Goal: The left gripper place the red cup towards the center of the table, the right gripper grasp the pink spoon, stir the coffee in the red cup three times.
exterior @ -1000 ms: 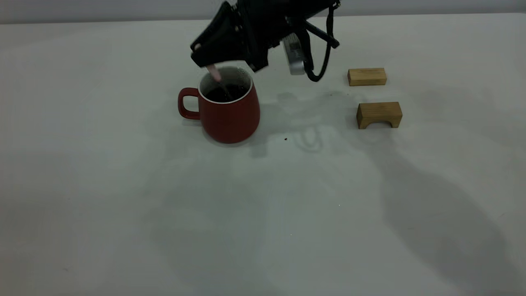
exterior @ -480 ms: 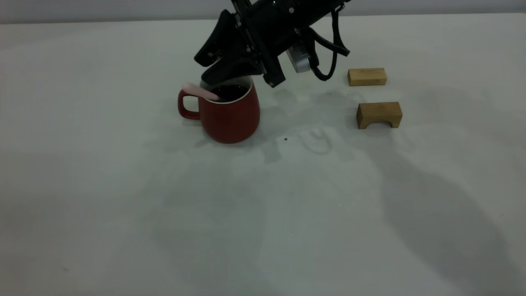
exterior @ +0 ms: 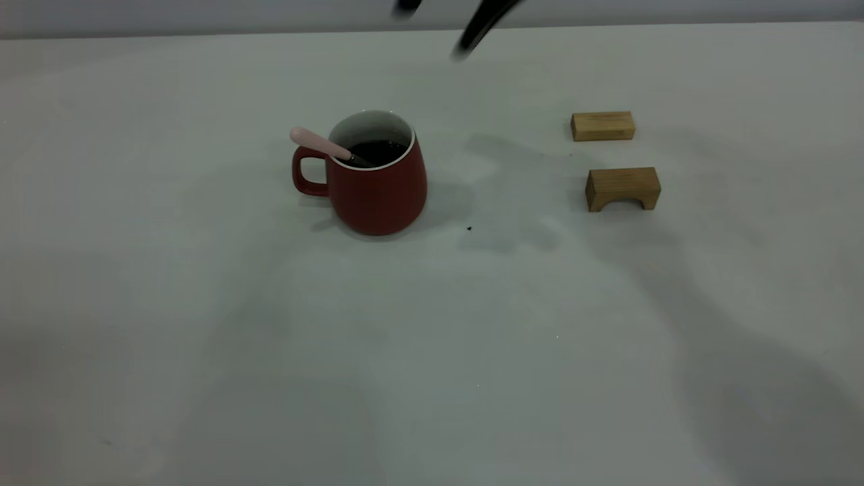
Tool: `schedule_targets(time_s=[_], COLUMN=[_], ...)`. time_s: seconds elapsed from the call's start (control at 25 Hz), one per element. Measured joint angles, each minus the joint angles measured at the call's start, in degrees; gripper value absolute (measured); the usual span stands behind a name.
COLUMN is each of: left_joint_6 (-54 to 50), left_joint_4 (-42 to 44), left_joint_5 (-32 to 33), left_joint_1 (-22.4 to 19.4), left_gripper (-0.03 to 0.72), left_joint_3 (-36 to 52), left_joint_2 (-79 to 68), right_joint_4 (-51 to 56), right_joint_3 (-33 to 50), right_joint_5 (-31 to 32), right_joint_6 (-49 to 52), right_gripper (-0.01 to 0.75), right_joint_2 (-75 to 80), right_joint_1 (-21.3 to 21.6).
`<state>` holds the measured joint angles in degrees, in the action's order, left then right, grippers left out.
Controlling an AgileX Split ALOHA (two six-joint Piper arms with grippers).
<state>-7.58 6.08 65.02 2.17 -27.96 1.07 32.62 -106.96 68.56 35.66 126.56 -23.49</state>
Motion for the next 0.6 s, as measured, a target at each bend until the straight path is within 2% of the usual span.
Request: schedule_targets(time_s=[0.16, 0.36, 0.48, 0.6], left_joint_6=[0.0, 0.0, 0.0, 0.0], left_joint_4=[0.0, 0.0, 0.0, 0.0], left_joint_5=[0.0, 0.0, 0.0, 0.0], left_joint_1=[0.0, 0.0, 0.0, 0.0], left_gripper=[0.264, 0.264, 0.264, 0.264], left_joint_3=[0.0, 0.0, 0.0, 0.0], left_joint_2=[0.0, 0.0, 0.0, 0.0], right_joint_4=[-12.62, -16.79, -16.85, -18.47], right_joint_3=[0.0, 1.46, 7.66, 17.58], right_joint_5=[0.96, 1.69, 2.0, 2.36], right_joint_6=[-3.74, -25.81, -34.99, -38.99], right_gripper=[0.506, 0.506, 0.506, 0.506], right_joint_2=[-11.76, -26.47, -36.45, -47.76], right_joint_1=[0.0, 0.0, 0.0, 0.0])
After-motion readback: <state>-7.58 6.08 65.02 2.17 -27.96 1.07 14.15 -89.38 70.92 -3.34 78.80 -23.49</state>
